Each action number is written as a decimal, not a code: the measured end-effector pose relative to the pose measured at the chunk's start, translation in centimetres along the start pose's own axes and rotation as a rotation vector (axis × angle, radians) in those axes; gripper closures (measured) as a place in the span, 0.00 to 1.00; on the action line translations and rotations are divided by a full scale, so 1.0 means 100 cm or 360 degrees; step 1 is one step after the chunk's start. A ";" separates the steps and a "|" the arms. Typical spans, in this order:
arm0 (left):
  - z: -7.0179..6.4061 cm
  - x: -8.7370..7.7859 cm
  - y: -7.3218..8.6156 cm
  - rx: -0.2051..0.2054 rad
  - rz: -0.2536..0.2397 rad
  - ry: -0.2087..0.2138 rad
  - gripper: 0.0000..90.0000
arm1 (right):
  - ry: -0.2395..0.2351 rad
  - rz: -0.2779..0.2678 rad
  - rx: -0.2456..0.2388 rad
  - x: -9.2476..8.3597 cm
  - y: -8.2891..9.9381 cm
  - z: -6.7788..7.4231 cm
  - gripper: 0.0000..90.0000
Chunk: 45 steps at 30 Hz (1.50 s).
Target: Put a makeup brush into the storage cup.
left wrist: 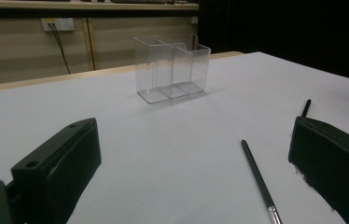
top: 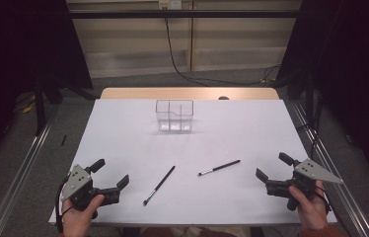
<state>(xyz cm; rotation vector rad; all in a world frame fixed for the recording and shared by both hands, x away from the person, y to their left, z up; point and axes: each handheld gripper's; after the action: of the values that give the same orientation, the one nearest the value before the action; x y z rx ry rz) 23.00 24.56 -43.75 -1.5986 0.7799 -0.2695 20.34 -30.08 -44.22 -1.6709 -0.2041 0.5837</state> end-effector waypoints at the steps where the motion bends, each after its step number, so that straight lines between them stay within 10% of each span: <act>1: -0.001 0.001 0.000 0.0000 0.0004 0.0003 0.02 | 0.0004 0.0003 -0.0001 0.000 0.000 0.000 0.00; 45: -0.019 0.048 -0.038 0.0112 0.0192 0.0106 0.03 | -0.0067 0.0008 0.0002 0.002 0.000 0.003 0.00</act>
<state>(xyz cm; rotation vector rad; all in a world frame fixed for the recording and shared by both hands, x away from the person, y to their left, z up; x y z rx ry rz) 26.66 20.07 -41.00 -1.4765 0.9053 -0.2611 20.39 -29.74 -44.34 -1.6591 -0.2300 0.6230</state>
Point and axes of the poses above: each handheld gripper's, and its own axes: x roughly forward along the jaws, y roughly out of its underside, z roughly to its left, and after that the axes turned 9 degrees about -x, right-handed
